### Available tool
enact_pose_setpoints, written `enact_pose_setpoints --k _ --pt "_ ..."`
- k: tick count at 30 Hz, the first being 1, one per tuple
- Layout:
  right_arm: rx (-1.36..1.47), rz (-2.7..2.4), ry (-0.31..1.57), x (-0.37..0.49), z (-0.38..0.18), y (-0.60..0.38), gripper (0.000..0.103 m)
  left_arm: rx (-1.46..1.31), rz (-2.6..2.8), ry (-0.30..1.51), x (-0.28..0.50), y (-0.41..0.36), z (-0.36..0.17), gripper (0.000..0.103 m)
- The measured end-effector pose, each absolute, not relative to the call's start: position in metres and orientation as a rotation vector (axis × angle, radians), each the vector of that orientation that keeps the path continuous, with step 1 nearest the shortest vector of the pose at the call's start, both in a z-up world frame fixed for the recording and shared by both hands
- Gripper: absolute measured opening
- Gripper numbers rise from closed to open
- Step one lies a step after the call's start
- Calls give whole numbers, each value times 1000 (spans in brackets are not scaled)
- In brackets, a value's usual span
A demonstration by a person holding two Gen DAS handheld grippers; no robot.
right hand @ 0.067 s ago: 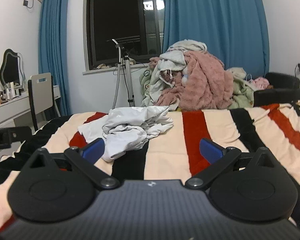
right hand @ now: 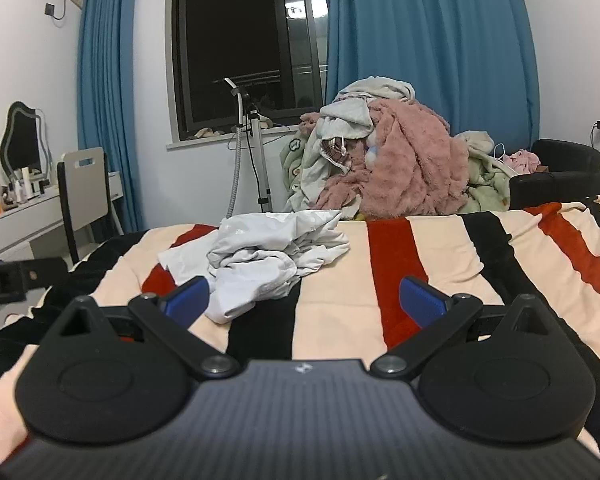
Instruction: Fold clothes
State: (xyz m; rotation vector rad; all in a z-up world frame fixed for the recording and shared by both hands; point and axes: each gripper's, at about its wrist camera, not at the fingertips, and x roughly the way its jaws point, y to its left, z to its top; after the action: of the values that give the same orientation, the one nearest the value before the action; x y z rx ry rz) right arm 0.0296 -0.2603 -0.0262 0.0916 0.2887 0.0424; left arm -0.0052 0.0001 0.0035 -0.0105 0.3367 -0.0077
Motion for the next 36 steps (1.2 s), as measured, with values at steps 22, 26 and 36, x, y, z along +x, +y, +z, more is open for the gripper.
enact_pose_setpoints --k 22,26,36 --pt "97 22 268 20 -25 -266 103 -56 -34 354 -32 1 11 103" --pt "99 9 265 20 -24 -267 103 -50 -32 360 -30 0 9 103" --pt "142 -47 247 32 -25 -280 103 -46 -54 395 -18 -6 -6 103"
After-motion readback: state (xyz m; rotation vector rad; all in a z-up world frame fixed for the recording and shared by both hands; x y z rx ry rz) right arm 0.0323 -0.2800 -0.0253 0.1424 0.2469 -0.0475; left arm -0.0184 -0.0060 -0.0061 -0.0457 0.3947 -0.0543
